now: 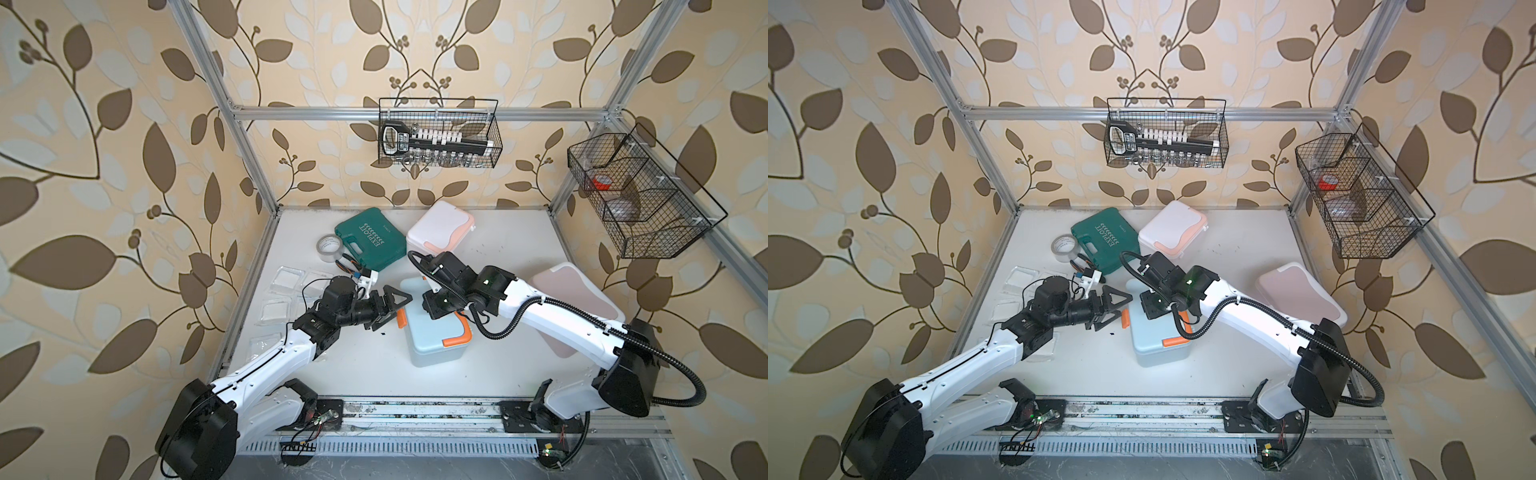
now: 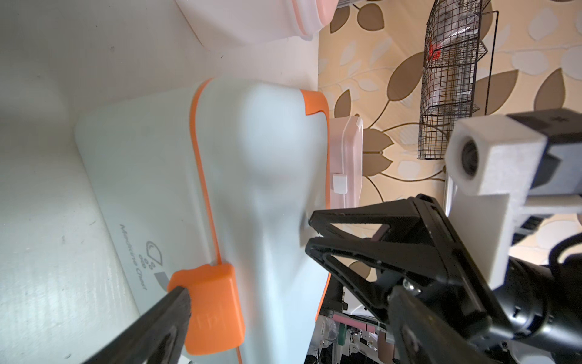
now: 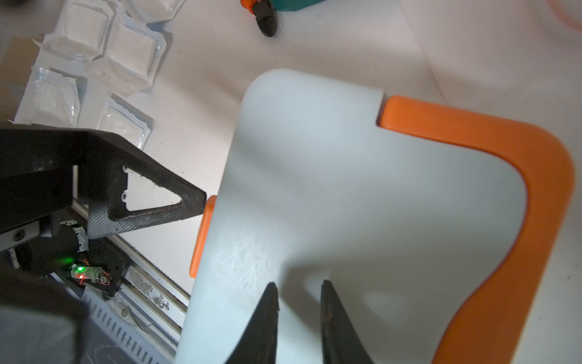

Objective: Open first aid kits and take out gauze
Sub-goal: Fasten the fastener of the first aid kit.

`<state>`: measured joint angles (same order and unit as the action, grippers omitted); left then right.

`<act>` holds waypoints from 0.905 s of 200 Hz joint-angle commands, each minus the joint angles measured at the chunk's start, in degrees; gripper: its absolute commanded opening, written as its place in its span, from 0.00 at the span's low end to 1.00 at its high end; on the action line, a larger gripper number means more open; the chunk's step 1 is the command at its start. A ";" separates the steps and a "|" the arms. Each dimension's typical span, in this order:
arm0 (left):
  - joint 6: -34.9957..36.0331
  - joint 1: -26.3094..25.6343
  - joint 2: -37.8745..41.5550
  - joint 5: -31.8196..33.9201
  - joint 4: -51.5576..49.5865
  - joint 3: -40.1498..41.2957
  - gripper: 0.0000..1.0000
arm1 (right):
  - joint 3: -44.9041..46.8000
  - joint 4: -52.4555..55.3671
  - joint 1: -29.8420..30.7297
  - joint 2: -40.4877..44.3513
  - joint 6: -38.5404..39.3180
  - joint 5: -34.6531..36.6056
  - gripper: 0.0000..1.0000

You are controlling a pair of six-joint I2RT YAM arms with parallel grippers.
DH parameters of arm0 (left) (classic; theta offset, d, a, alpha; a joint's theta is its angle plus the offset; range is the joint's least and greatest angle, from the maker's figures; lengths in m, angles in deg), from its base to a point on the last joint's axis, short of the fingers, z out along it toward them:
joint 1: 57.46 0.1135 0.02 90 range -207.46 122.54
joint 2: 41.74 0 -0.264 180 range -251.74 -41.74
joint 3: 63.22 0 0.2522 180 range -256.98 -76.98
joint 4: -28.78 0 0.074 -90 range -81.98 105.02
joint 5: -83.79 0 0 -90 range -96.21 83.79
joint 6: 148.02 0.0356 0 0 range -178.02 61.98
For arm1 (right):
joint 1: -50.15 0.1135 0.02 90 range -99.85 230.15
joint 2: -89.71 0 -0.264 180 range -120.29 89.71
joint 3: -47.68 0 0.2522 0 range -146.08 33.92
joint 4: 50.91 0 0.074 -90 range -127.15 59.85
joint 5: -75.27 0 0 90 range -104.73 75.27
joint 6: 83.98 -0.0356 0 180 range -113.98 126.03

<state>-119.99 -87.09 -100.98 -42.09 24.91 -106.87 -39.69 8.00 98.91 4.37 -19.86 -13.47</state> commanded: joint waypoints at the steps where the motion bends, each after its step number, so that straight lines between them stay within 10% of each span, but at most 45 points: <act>1: -0.34 -0.55 -0.52 -1.30 3.29 -0.78 0.99 | 2.21 2.98 0.37 -0.27 -0.23 -1.32 0.25; 128: 9.83 -0.60 10.37 6.89 -30.75 -10.40 0.99 | 1.48 1.64 -4.55 10.07 0.57 -3.78 0.87; 181: 9.27 -3.21 7.26 6.60 -30.00 -11.39 0.99 | 5.99 0.46 -8.45 10.57 2.44 -8.07 0.91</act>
<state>-112.04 -88.60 -92.15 -35.97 -4.92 -115.46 -36.06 8.35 91.19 15.47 -18.97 -18.46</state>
